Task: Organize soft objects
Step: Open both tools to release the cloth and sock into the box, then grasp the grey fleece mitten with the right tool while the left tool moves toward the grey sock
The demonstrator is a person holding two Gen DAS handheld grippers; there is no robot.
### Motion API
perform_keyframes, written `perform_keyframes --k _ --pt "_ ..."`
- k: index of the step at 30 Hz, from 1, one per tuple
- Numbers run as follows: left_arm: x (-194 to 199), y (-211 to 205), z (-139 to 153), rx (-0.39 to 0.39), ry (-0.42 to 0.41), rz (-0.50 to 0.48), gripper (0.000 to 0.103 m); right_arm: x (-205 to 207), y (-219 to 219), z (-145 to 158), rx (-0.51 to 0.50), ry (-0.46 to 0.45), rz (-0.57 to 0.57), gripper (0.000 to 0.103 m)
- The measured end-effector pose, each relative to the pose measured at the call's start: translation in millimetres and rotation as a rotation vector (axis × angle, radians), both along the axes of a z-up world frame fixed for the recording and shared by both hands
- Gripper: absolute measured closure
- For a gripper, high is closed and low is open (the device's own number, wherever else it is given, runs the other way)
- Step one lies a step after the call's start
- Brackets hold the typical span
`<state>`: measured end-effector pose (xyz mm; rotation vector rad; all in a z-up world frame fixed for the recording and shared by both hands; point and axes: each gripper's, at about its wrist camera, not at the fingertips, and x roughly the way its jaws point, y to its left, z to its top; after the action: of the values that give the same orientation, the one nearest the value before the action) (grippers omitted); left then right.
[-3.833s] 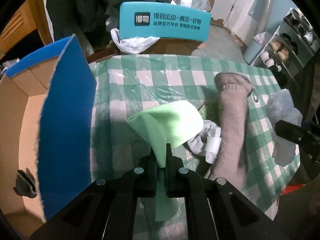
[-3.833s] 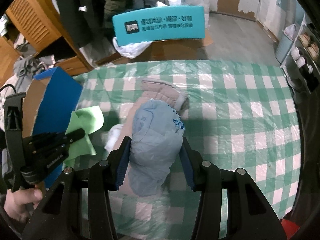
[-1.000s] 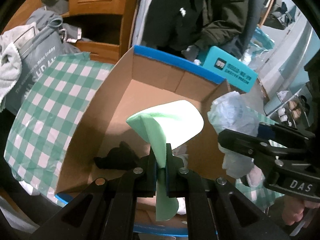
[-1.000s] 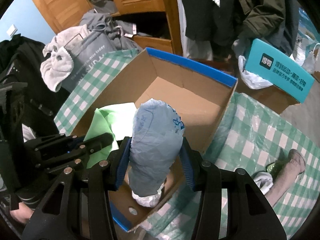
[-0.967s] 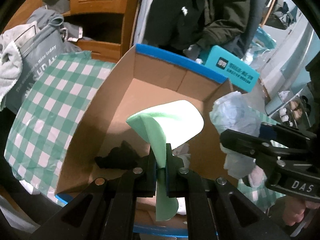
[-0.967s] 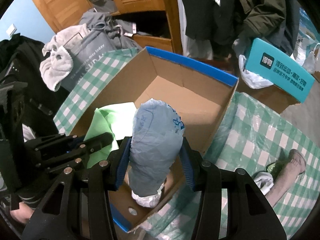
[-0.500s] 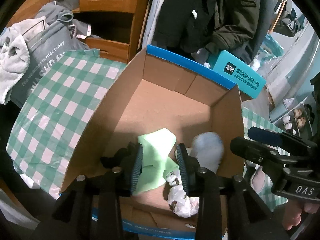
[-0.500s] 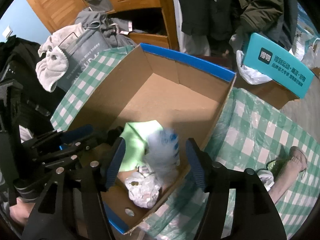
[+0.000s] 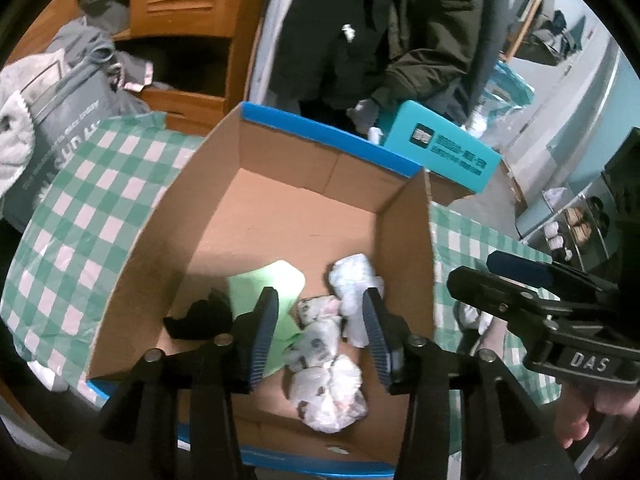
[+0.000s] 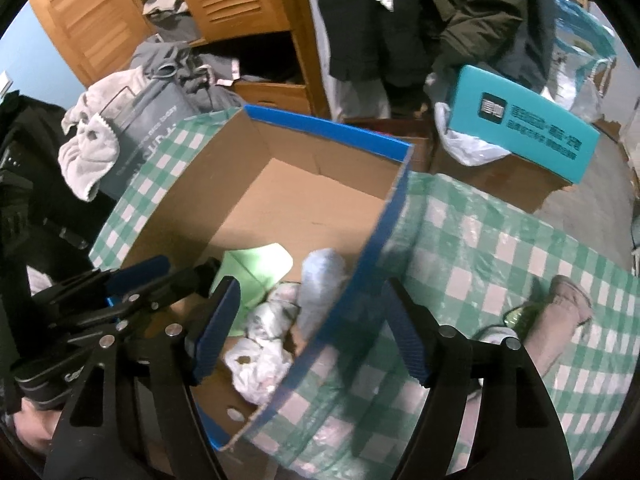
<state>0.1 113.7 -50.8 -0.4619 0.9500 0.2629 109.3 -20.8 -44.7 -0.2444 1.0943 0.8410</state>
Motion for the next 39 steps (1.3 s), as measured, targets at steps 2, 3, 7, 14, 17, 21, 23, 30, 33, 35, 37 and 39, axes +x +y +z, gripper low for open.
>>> perform_keyframes --k 2,3,7,14,17,21,23,30,33,35,37,39 --pt "3 -8 3 0.012 -0.003 -0.021 0.057 3 -8 0 -0.005 0.002 -0.019 0.029" --pt "5 -12 4 0.015 -0.004 -0.029 0.057 5 -12 -1 -0.008 0.004 -0.028 0.029" --pt "10 -25 5 0.018 -0.002 -0.056 0.052 11 -29 -4 -0.026 0.01 -0.067 0.029" --pt "22 -51 4 0.015 0.002 -0.113 0.052 22 -62 -8 -0.022 0.026 -0.131 0.029" --pt "26 -59 6 0.016 0.002 -0.134 0.052 25 -76 -10 -0.025 0.032 -0.153 0.028" --pt "33 -70 6 0.017 0.007 -0.154 0.052 29 -92 -15 -0.033 0.037 -0.178 0.028" --pt "37 -78 5 0.017 0.013 -0.169 0.052 31 -100 -19 -0.036 0.044 -0.188 0.028" --pt "51 -106 -4 0.007 0.039 -0.238 0.051 38 -124 -29 -0.044 0.057 -0.232 0.028" --pt "57 -120 -6 0.006 0.048 -0.267 0.051 43 -137 -34 -0.047 0.067 -0.26 0.028" --pt "60 -130 -8 0.003 0.053 -0.283 0.051 47 -145 -37 -0.053 0.068 -0.282 0.028" --pt "63 -136 -10 -0.003 0.056 -0.298 0.051 51 -153 -40 -0.063 0.064 -0.304 0.028" --pt "66 -142 -12 -0.01 0.062 -0.311 0.048 56 -161 -44 -0.069 0.07 -0.327 0.028"
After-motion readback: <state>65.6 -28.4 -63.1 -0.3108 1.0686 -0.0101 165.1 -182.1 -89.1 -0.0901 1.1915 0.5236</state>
